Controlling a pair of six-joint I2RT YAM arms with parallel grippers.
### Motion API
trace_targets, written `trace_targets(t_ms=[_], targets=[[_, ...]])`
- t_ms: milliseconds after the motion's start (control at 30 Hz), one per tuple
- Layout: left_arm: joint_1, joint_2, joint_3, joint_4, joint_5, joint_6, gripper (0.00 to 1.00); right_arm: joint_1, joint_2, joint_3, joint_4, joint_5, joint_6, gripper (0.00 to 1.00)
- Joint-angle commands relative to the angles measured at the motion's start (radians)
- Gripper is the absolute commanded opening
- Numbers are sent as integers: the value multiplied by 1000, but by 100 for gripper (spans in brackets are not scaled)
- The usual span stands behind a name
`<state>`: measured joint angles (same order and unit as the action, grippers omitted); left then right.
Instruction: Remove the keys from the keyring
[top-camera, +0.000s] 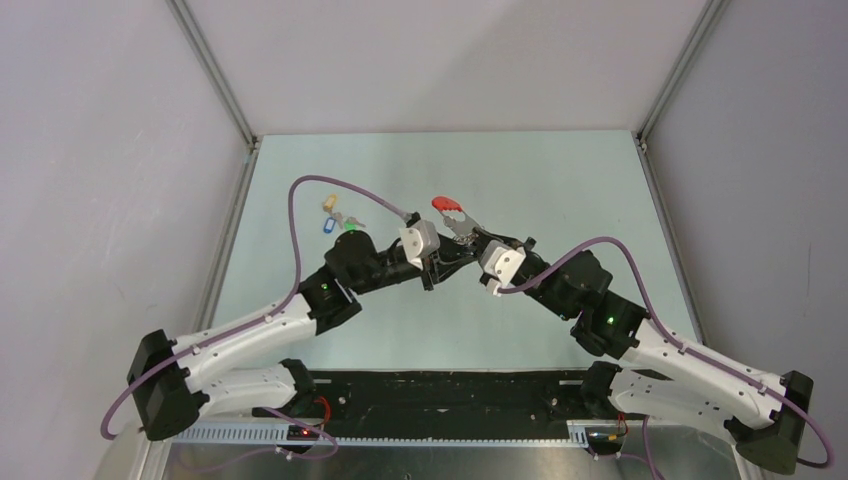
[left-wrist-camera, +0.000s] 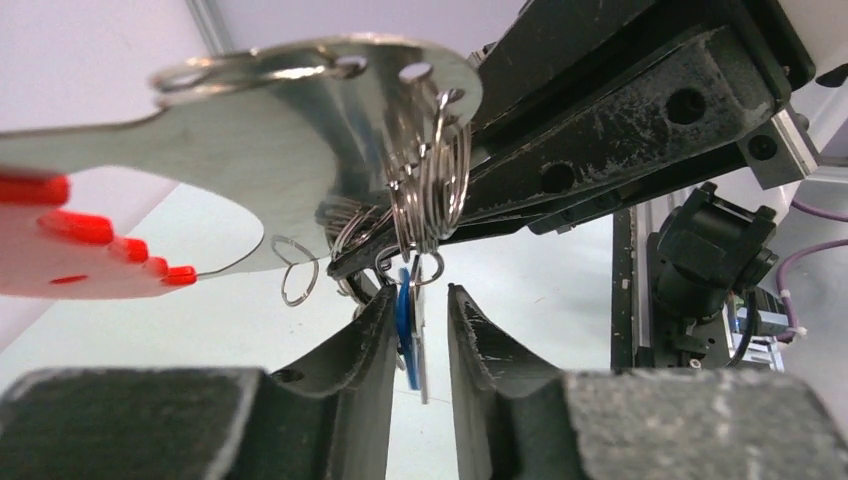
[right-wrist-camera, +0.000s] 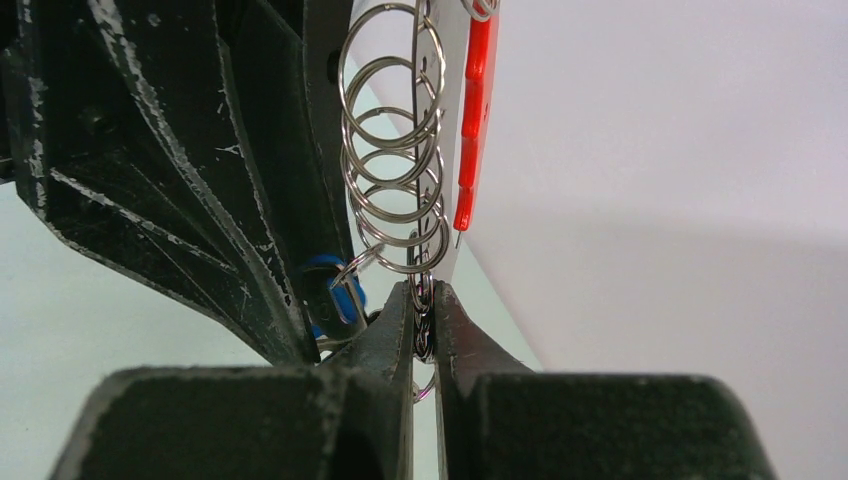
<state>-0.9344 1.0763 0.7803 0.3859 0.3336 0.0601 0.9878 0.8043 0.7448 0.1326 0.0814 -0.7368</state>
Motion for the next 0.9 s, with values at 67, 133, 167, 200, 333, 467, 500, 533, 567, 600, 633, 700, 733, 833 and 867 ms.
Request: trace_targets(t_ms=[67, 133, 167, 200, 333, 467, 500, 533, 567, 600, 633, 700, 733, 833, 867], targets=[[13, 13, 55, 40, 72, 3, 5, 12, -9, 50, 75, -1, -4, 0], [14, 12, 55, 40, 75, 3, 1, 12, -9, 50, 77, 16, -2, 0], [14, 10, 55, 39, 72, 3, 0, 11, -8, 50, 81, 29, 1, 0], [14, 6, 53, 35, 57, -4, 0, 11, -6, 50, 86, 62, 12, 0], [14, 1, 88, -73, -27, -13, 0, -13, 8, 50, 91, 197, 72, 0], [14, 40, 208, -299, -122, 13, 0, -105, 19, 50, 10, 187, 200, 15], [13, 53, 233, -339, -137, 30, 0, -144, 24, 50, -26, 148, 225, 25], [13, 79, 289, -444, -174, 39, 0, -161, 27, 50, -39, 129, 265, 48], [15, 95, 317, -489, -198, 57, 0, -188, 32, 50, -59, 92, 292, 57], [15, 124, 368, -578, -243, 69, 0, -200, 32, 50, -67, 68, 303, 69], [15, 139, 396, -622, -269, 103, 0, -224, 26, 49, -86, 16, 320, 73], [14, 188, 481, -762, -376, 159, 0, -262, 7, 48, -107, -87, 343, 77], [15, 217, 530, -843, -402, 176, 0, -275, 0, 44, -111, -131, 350, 77], [14, 256, 581, -950, -469, 257, 0, -342, -58, 13, -93, -297, 377, 77], [13, 258, 580, -970, -478, 269, 0, -370, -80, 5, -78, -323, 384, 76]])
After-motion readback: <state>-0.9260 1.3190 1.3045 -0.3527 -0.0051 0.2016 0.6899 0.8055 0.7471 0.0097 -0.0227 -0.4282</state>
